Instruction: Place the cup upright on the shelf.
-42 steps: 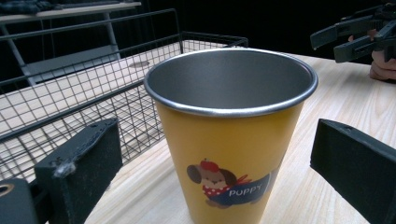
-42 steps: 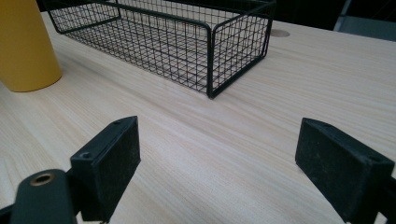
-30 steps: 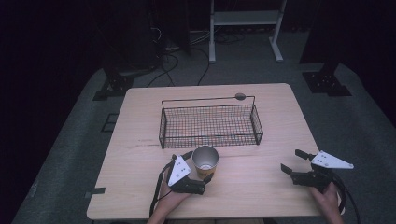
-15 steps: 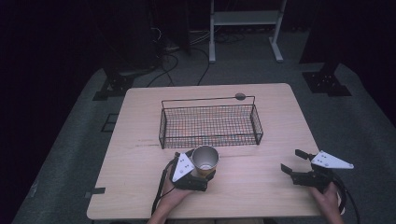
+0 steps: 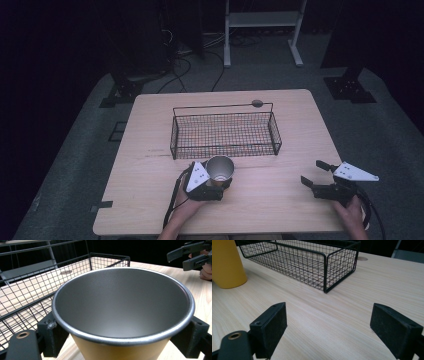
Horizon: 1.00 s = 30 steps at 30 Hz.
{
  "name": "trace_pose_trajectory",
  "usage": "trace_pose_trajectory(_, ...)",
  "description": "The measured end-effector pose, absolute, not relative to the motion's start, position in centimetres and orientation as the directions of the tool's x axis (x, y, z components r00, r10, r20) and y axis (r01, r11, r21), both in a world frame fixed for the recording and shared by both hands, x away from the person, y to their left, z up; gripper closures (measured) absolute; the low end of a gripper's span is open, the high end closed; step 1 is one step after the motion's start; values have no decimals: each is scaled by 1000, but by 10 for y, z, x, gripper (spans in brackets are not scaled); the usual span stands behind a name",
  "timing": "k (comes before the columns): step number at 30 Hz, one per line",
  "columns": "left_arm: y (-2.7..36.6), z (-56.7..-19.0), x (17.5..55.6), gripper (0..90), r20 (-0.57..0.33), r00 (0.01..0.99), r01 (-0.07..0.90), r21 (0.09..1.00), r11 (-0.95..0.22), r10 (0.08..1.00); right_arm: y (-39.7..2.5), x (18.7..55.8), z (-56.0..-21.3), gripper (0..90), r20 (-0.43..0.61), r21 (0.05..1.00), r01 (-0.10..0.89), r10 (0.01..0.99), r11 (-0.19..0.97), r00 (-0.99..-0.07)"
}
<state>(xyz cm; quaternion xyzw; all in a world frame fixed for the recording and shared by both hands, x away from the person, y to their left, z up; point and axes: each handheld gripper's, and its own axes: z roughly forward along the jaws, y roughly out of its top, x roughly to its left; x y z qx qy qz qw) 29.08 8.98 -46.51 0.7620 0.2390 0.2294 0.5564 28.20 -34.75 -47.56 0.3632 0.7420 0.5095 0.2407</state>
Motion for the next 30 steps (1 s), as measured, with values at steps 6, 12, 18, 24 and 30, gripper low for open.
trace_pose_trajectory(6, 90, -464, 290, 138, 89, 785, 99, 959, -267, 613, -349, 282, -476, 130, 25, 932, 299, 787, 204, -616)
trace_pose_trajectory(12, 92, -458, 290, 138, 89, 785, 88, 964, -252, 613, -347, 282, -476, 130, 14, 930, 296, 785, 217, -619)
trace_pose_trajectory(18, 94, -452, 292, 139, 89, 786, 83, 965, -247, 612, -348, 282, -476, 130, 15, 931, 295, 785, 215, -619)
trace_pose_trajectory(24, 94, -446, 296, 139, 92, 788, 78, 966, -246, 609, -349, 282, -476, 130, 22, 932, 297, 787, 206, -617)
trace_pose_trajectory(30, 93, -441, 298, 139, 100, 793, 69, 965, -252, 601, -348, 282, -476, 130, 18, 932, 295, 786, 210, -618)
